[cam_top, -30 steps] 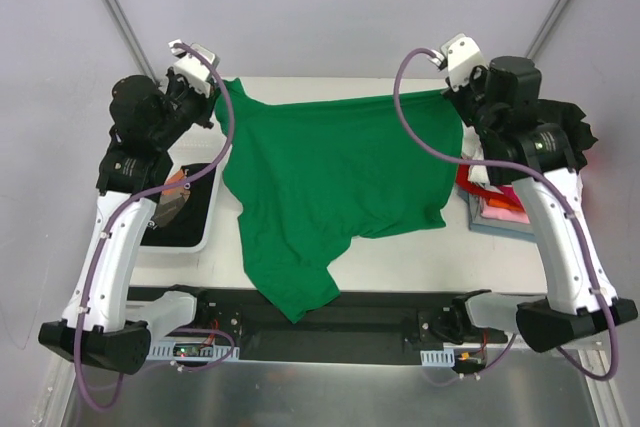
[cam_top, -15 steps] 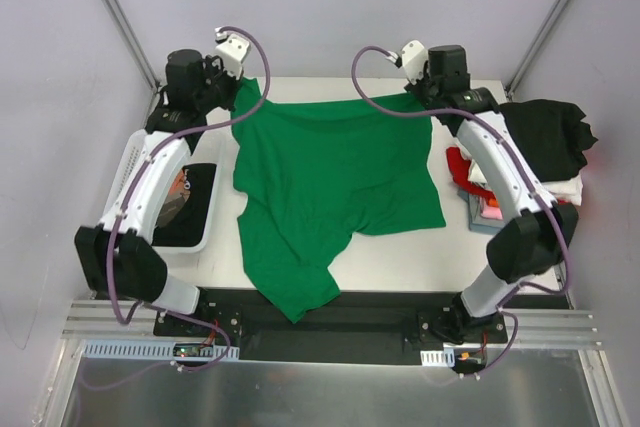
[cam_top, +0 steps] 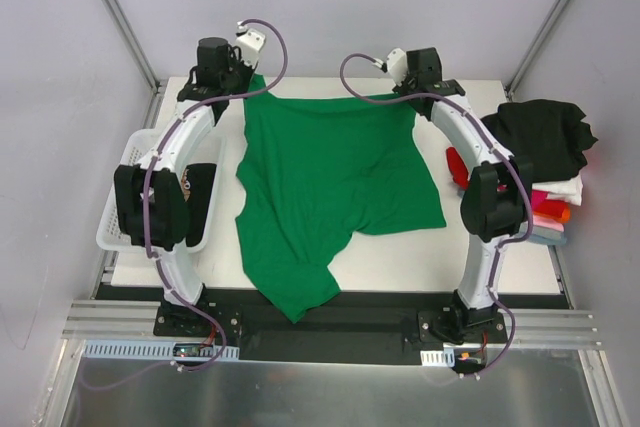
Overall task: Fold and stack the t-shirts
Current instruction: Flatten out the tshirt
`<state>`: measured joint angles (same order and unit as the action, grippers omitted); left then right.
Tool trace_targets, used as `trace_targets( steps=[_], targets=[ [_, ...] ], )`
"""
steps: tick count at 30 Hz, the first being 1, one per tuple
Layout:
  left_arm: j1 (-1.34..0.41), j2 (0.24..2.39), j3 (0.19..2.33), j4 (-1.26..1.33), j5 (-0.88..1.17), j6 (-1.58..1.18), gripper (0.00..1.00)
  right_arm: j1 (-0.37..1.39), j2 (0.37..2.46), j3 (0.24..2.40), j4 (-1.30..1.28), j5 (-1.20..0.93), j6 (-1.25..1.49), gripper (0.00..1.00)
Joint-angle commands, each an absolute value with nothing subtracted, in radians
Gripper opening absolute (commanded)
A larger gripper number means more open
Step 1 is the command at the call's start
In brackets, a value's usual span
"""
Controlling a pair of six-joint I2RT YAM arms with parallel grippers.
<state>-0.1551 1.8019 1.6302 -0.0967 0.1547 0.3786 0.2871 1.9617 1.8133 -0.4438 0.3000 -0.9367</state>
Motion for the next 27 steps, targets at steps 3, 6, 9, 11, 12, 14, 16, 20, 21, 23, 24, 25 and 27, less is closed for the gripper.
trace_targets(
  steps=[3, 6, 9, 11, 12, 14, 16, 20, 21, 23, 24, 25, 27],
  targets=[
    [-0.143, 1.874, 1.709, -0.003, 0.06, 0.44, 0.0, 0.249, 2.039, 1.92, -0.364, 0.327, -0.973, 0.01],
    [-0.143, 1.919, 1.738, 0.026, 0.043, 0.446, 0.0, 0.229, 2.085, 1.948, -0.35, 0.318, -0.979, 0.01],
    [-0.143, 1.957, 1.77, 0.026, 0.028, 0.454, 0.0, 0.215, 2.132, 1.982, -0.336, 0.325, -0.992, 0.01],
    [-0.143, 1.986, 1.793, 0.026, 0.015, 0.468, 0.0, 0.212, 2.154, 2.006, -0.321, 0.331, -1.012, 0.01],
    [-0.143, 1.996, 1.802, 0.026, 0.011, 0.471, 0.0, 0.207, 2.178, 2.019, -0.319, 0.333, -1.017, 0.01],
    [-0.143, 2.026, 1.831, 0.026, 0.005, 0.483, 0.0, 0.206, 2.206, 2.06, -0.316, 0.342, -1.031, 0.01],
    [-0.143, 2.054, 1.859, 0.026, 0.005, 0.492, 0.0, 0.204, 2.232, 2.075, -0.318, 0.339, -1.038, 0.01],
    [-0.143, 2.089, 1.894, 0.026, 0.005, 0.5, 0.0, 0.203, 2.258, 2.085, -0.302, 0.348, -1.052, 0.01],
    [-0.143, 2.097, 1.899, 0.026, -0.021, 0.503, 0.0, 0.201, 2.261, 2.082, -0.295, 0.35, -1.054, 0.01],
    [-0.143, 2.114, 1.913, 0.026, -0.026, 0.511, 0.0, 0.202, 2.272, 2.083, -0.282, 0.357, -1.061, 0.01],
    [-0.143, 2.12, 1.917, 0.026, -0.035, 0.515, 0.0, 0.202, 2.273, 2.08, -0.276, 0.36, -1.068, 0.01],
    [-0.141, 2.132, 1.933, 0.026, -0.041, 0.518, 0.0, 0.202, 2.281, 2.08, -0.259, 0.37, -1.074, 0.01],
    [-0.143, 2.144, 1.947, 0.026, -0.049, 0.525, 0.0, 0.202, 2.286, 2.085, -0.244, 0.379, -1.086, 0.01]
  ],
)
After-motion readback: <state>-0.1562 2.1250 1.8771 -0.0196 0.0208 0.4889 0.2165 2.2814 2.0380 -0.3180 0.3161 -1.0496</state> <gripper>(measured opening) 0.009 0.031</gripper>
